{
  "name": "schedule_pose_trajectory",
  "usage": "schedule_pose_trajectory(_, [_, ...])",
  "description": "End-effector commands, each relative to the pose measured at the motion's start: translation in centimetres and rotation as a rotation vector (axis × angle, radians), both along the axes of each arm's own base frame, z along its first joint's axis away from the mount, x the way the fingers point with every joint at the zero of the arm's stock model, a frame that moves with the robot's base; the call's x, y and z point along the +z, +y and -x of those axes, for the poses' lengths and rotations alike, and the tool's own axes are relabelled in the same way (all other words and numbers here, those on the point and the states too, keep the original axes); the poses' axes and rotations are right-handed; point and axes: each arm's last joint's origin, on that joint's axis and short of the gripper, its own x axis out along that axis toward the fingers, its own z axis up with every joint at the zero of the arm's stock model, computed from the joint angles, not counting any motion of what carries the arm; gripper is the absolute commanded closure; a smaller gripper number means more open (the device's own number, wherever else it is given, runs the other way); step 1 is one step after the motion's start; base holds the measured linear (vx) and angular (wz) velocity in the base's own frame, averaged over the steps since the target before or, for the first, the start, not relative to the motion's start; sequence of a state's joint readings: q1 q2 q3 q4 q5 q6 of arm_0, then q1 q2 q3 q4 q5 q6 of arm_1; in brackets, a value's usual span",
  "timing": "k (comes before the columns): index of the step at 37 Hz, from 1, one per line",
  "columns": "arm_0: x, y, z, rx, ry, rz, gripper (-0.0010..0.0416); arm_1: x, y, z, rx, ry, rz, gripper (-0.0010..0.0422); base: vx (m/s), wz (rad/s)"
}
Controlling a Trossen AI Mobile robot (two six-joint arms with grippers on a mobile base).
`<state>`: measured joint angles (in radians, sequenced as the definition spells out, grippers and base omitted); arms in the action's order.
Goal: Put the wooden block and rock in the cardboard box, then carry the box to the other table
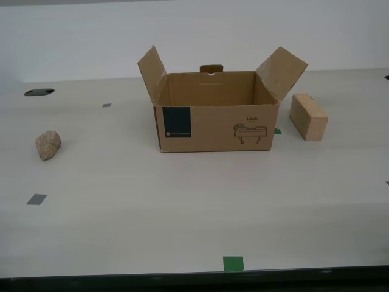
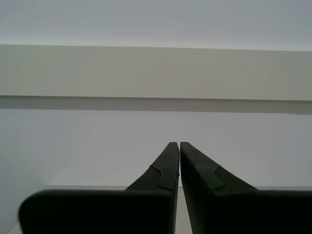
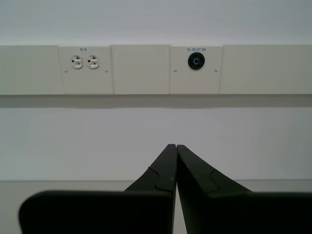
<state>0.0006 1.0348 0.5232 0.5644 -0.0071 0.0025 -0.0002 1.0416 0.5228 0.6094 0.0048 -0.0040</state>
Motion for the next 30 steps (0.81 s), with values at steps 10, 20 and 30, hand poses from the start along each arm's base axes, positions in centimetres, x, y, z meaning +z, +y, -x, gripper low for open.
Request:
schedule_pose_trajectory(10, [0.04,0.01,-0.01,0.0,-0.003,0.0,0.0406,0.08,-0.01,0.01,-0.002,-0.006,-0.002,0.0412,0.0,0.0])
schedule_pose_trajectory(20, [0.04,0.01,-0.01,0.0,-0.003,0.0,0.0406,0.08,-0.01,0.01,-0.002,-0.006,-0.002,0.0412,0.0,0.0])
schedule_pose_trajectory(30, [0.04,0.01,-0.01,0.0,-0.003,0.0,0.0406,0.08,-0.01,0.01,-0.002,-0.006,-0.002,0.0412,0.0,0.0])
